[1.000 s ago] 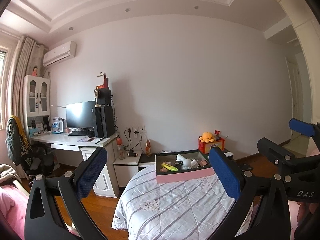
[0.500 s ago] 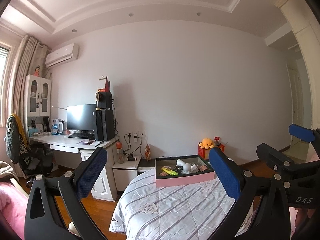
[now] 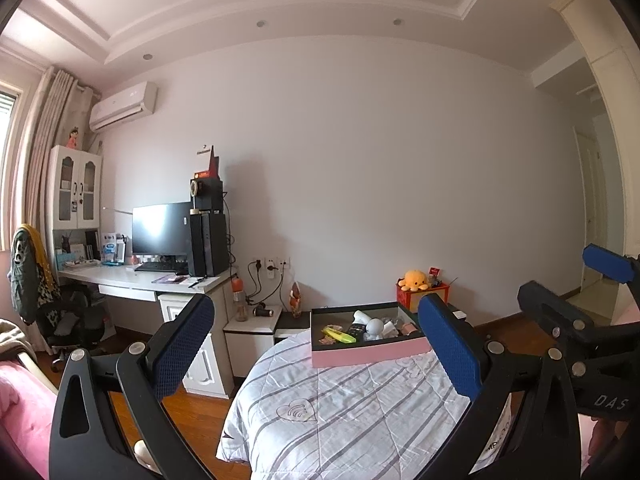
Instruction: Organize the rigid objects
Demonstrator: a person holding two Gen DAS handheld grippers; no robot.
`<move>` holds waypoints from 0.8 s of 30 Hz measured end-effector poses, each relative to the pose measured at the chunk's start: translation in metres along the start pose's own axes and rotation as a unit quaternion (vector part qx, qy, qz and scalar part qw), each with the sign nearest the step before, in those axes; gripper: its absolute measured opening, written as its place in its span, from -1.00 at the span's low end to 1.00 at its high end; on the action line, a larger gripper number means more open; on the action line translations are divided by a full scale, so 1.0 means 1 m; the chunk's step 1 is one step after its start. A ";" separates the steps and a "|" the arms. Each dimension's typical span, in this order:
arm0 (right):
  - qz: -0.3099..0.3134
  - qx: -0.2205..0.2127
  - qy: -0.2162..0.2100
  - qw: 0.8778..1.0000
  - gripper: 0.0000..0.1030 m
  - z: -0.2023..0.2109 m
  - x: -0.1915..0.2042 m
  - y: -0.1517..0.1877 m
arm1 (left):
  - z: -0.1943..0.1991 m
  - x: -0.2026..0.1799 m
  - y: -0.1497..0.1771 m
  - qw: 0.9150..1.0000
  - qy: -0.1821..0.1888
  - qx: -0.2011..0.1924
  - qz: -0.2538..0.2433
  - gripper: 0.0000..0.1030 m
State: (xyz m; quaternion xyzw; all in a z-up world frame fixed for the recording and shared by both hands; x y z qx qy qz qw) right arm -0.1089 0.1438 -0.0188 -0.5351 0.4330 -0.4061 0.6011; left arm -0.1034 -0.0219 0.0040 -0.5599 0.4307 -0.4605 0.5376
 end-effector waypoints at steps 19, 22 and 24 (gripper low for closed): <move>-0.021 -0.013 0.017 1.000 1.00 0.003 -0.009 0.007 | 0.001 -0.010 0.003 1.000 0.002 0.002 -0.005 1.00; -0.021 -0.012 0.017 1.000 1.00 0.003 -0.009 0.008 | 0.001 -0.010 0.002 1.000 0.001 0.003 -0.006 1.00; -0.021 -0.011 0.018 1.000 1.00 0.002 -0.009 0.008 | 0.001 -0.010 0.002 1.000 0.001 0.003 -0.007 1.00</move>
Point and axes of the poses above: each gripper's, at about its wrist camera, not at the fingertips, and z roughly against the way its jaws point, x to its left, y to its underside, the point moved 8 cm from there along -z, roughly the way its jaws point, and after that the axes turned 14 degrees about -y, right-handed, at the moved point
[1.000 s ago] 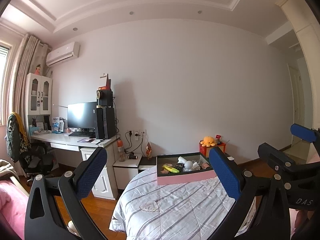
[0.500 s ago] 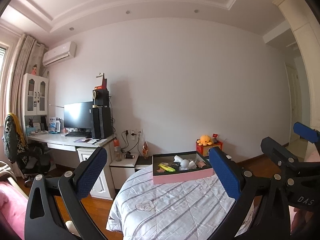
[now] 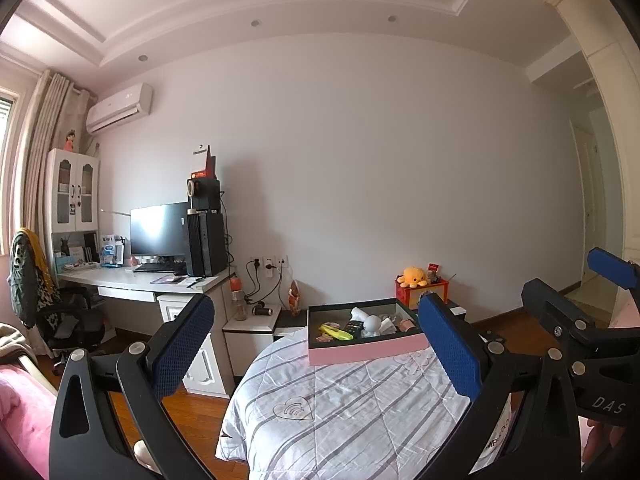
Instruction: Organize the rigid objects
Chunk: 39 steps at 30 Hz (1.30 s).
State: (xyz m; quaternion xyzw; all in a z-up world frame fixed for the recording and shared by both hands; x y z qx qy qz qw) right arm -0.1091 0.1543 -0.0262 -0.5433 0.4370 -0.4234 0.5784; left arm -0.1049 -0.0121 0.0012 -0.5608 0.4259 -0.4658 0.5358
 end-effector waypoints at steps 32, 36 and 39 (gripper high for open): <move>0.007 0.004 -0.003 1.000 1.00 -0.002 0.002 -0.001 | 0.000 0.006 -0.001 1.000 -0.008 -0.013 -0.001 1.00; 0.008 0.004 -0.003 1.000 1.00 -0.002 0.003 -0.002 | -0.001 0.007 -0.001 1.000 -0.009 -0.012 0.001 1.00; 0.008 0.004 -0.003 1.000 1.00 -0.001 0.003 -0.002 | -0.003 0.006 0.000 1.000 -0.009 -0.010 0.000 1.00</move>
Point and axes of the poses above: each gripper's, at about its wrist camera, not at the fingertips, and z roughly against the way its jaws point, x to its left, y to its underside, the point moved 8 cm from there along -z, roughly the way its jaws point, and after that the axes turned 14 degrees about -y, right-handed, at the moved point
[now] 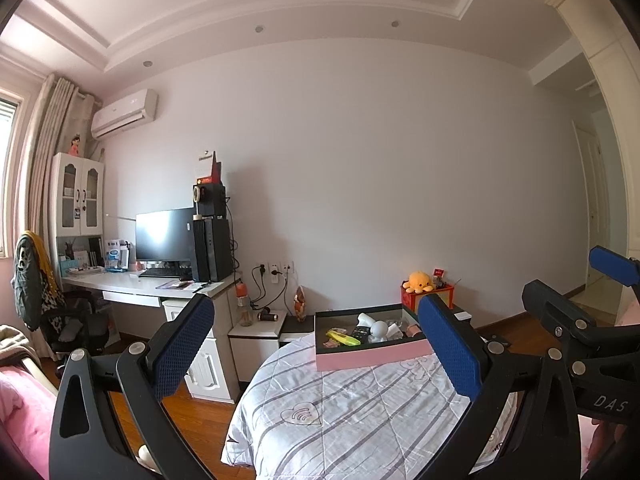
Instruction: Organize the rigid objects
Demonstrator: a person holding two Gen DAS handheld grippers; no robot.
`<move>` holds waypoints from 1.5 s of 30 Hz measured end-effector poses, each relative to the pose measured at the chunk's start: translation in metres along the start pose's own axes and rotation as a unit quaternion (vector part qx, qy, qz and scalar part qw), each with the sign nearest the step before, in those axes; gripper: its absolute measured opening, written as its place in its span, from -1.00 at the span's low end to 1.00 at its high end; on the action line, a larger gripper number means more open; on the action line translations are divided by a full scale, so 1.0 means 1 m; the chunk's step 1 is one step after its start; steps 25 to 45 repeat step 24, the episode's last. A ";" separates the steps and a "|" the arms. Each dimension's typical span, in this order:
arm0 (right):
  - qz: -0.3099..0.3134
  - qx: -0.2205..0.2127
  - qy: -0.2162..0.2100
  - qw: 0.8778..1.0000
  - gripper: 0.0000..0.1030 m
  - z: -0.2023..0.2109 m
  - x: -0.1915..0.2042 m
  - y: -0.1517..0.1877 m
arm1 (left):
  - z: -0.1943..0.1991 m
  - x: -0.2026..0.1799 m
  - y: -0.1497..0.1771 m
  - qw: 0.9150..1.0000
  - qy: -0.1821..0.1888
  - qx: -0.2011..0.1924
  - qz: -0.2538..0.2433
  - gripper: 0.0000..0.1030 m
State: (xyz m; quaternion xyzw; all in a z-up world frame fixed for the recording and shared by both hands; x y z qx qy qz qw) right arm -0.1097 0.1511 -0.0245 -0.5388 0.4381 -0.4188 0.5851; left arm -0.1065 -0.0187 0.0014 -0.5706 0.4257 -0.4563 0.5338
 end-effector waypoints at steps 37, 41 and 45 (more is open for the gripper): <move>0.001 0.004 0.000 1.000 1.00 0.003 0.003 0.001 | -0.002 0.002 0.006 1.000 -0.002 0.004 0.001 1.00; 0.001 0.004 0.000 1.000 1.00 0.003 0.003 0.001 | -0.002 0.002 0.006 1.000 -0.002 0.004 0.001 1.00; 0.001 0.004 0.000 1.000 1.00 0.003 0.003 0.001 | -0.002 0.002 0.006 1.000 -0.002 0.004 0.001 1.00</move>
Point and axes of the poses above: each gripper's, at about its wrist camera, not at the fingertips, and z roughly against the way its jaws point, x to its left, y to its underside, the point moved 8 cm from there along -z, roughly the way its jaws point, and after that the axes turned 14 degrees about -y, right-handed, at the moved point
